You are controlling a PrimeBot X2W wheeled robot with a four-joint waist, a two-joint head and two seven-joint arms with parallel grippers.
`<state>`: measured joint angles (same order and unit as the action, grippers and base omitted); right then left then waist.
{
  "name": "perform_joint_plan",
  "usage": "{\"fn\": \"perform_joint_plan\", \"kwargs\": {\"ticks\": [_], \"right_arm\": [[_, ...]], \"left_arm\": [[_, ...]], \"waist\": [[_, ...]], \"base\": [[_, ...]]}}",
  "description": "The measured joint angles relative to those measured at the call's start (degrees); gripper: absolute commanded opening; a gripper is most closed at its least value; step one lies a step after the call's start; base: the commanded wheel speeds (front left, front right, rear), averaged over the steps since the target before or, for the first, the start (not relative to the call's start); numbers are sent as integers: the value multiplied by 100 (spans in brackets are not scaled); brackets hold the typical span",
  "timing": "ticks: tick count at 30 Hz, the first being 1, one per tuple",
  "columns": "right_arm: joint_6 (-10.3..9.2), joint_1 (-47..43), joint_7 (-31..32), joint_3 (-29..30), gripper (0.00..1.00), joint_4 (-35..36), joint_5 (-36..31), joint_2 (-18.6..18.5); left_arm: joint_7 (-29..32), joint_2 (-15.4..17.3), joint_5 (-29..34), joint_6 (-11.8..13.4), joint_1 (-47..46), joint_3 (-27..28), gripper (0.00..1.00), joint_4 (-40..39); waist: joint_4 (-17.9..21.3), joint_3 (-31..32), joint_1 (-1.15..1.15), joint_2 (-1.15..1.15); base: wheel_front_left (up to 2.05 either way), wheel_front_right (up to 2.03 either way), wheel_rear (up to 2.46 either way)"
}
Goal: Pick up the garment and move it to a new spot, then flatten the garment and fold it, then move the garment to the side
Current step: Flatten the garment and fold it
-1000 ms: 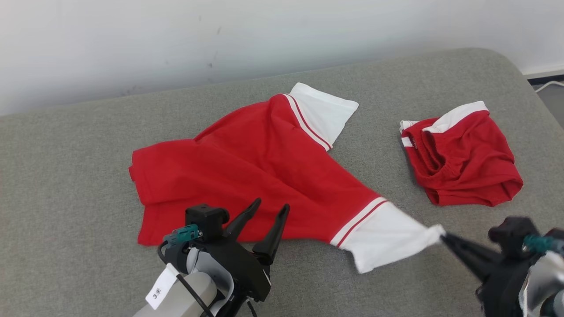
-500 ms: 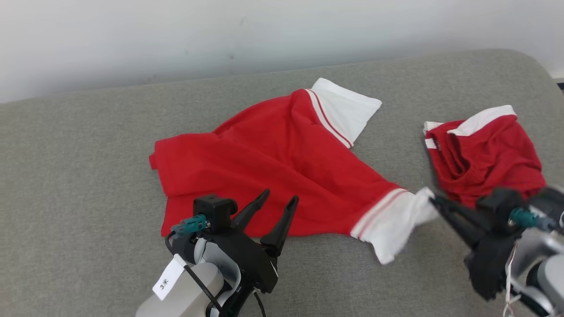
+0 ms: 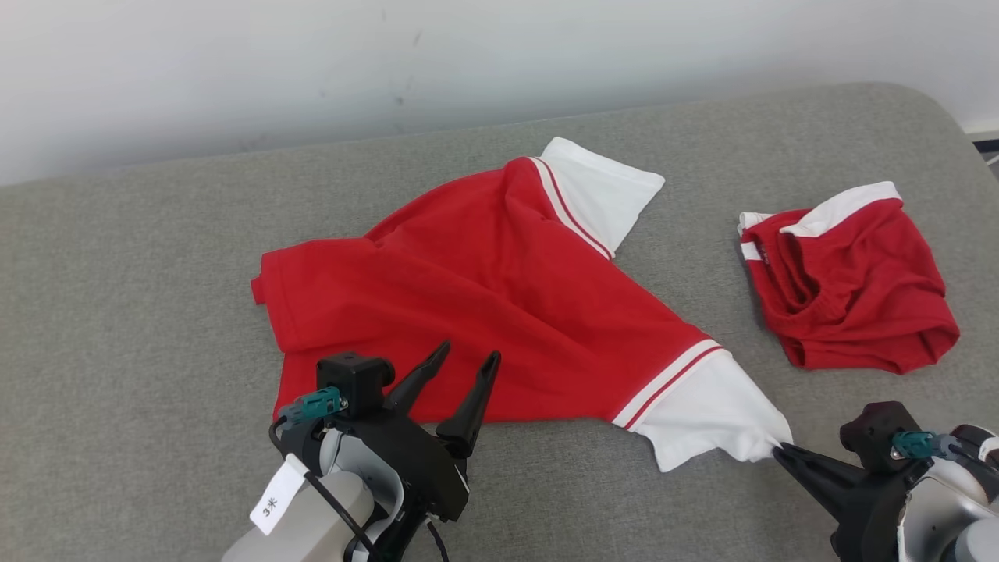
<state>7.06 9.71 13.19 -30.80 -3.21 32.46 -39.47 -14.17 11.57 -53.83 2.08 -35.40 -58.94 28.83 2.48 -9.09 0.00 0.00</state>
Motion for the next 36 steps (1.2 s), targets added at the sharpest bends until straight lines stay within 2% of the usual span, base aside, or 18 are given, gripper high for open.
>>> {"fn": "perform_joint_plan", "kwargs": {"ticks": [5, 6, 7, 8, 16, 20, 23, 24, 28, 36], "right_arm": [[-142, -189, 207, 102, 0, -57, 200, -67], [-198, -248, 237, 122, 6, -66, 208, -76], [-213, -291, 253, 131, 71, -70, 233, -76], [-240, -308, 288, 134, 100, -60, 277, -57], [-261, -466, 294, 559, 100, 432, 1038, -19], [-412, -499, 303, 611, 100, 602, 979, -46], [-511, -504, 399, 577, 100, 520, 886, -64], [-605, -504, 411, 579, 100, 446, 871, -41], [-714, -474, 476, 575, 100, 214, 890, 75], [-749, -436, 608, 504, 100, -112, 977, 260]], "left_arm": [[-1, -18, 0, 2, 6, 25, 100, -2], [-1, -32, 0, 1, 6, 22, 100, -2], [-1, -33, 0, 1, 7, 22, 100, -3], [-1, -35, 0, 2, 13, 25, 100, -9], [-8, -59, 1, -2, 36, 29, 100, 7], [-8, -67, 1, -3, 75, 32, 100, 7], [-8, -93, 2, -9, 88, 25, 100, -2], [-8, -113, 21, -11, 88, 12, 100, -9], [-9, -124, 49, -15, 81, -3, 100, -13], [-9, -153, 153, -33, 59, -20, 100, -15]], "waist": [[141, 27, 0, 0], [163, 31, 0, -1], [180, 34, 0, 0], [197, 35, 0, -1], [300, 57, 0, -1], [328, 64, 0, -1], [327, 47, 0, -1], [302, 28, 0, -1], [215, -5, 0, -1], [6, -75, 0, 0]], "base": [[0, 0, 0], [0, 0, 0], [0, 0, 0], [0, 0, 0], [0, 0, 0], [0, 0, 0], [0, 0, 0], [0, 0, 0], [0, 0, 0], [0, 0, 0]]}}
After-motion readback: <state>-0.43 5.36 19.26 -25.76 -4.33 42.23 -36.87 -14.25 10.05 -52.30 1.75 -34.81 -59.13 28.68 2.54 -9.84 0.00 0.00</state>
